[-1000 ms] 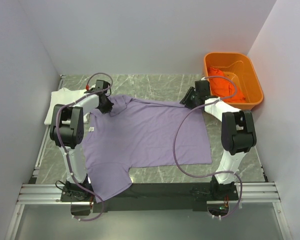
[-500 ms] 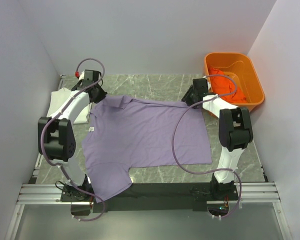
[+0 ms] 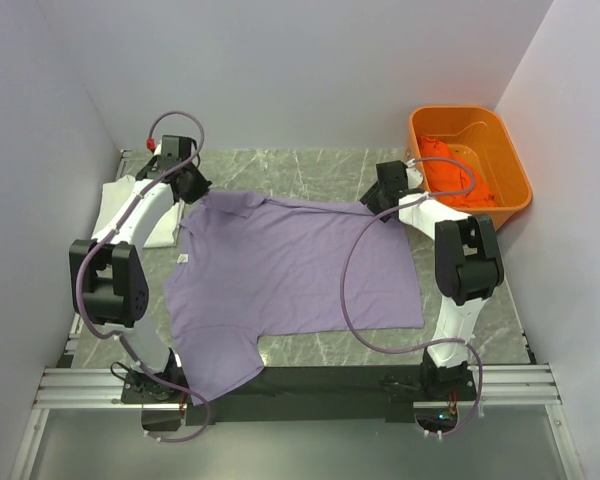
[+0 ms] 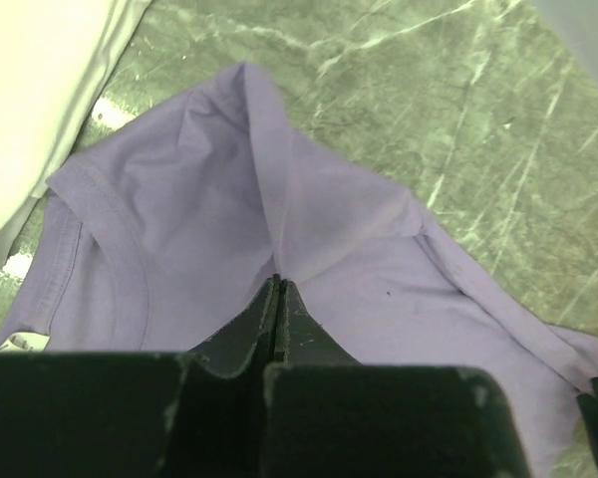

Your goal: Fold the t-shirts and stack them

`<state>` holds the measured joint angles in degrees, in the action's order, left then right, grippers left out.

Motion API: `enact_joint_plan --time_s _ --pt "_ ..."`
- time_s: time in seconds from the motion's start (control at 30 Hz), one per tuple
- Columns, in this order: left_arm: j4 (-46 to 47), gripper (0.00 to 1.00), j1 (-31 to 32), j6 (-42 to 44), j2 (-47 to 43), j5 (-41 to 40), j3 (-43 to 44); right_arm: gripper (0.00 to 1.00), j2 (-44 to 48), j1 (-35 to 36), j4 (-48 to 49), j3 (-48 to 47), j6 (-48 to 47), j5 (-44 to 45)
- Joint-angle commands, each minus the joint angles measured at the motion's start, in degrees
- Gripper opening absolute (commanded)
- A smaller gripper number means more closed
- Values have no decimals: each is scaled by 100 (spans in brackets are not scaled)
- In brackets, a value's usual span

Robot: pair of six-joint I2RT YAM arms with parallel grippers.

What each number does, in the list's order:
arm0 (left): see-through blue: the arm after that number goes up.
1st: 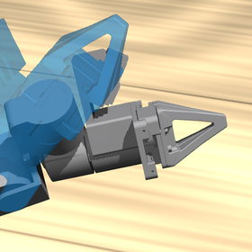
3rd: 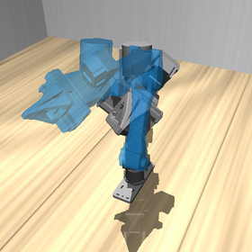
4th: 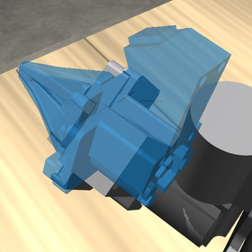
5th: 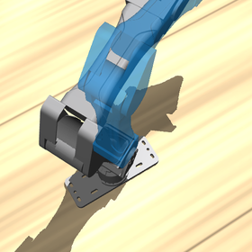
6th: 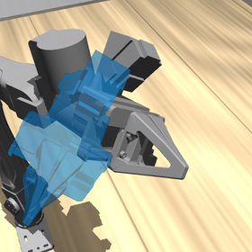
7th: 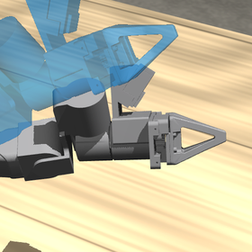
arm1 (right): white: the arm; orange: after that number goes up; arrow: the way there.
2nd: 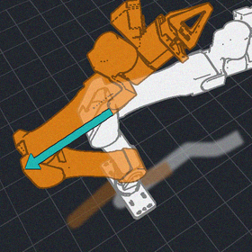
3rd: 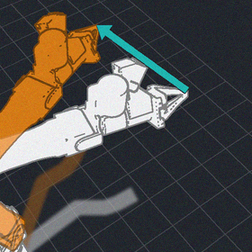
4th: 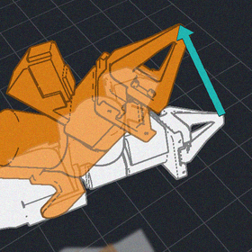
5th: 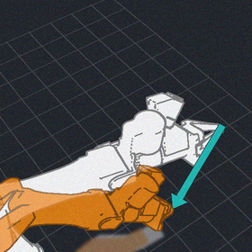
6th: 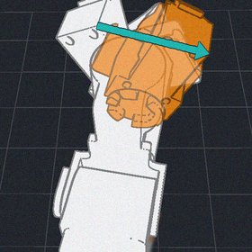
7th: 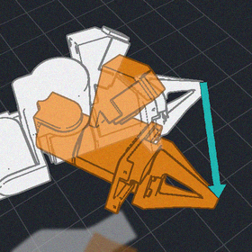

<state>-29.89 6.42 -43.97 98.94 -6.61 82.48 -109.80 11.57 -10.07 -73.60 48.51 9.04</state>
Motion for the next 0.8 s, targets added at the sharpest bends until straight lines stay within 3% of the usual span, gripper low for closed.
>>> enact_joint_plan --time_s 0.0,0.13,0.77 --pt "36 1 -53 160 -366 99 234 55 354 99 5 57 361 669" --pt "123 1 -79 151 -375 230 155 55 363 319 -92 -66 527 994" --pt "203 1 -184 99 -489 503 295 51 -551 557 -215 -611 1222 986"
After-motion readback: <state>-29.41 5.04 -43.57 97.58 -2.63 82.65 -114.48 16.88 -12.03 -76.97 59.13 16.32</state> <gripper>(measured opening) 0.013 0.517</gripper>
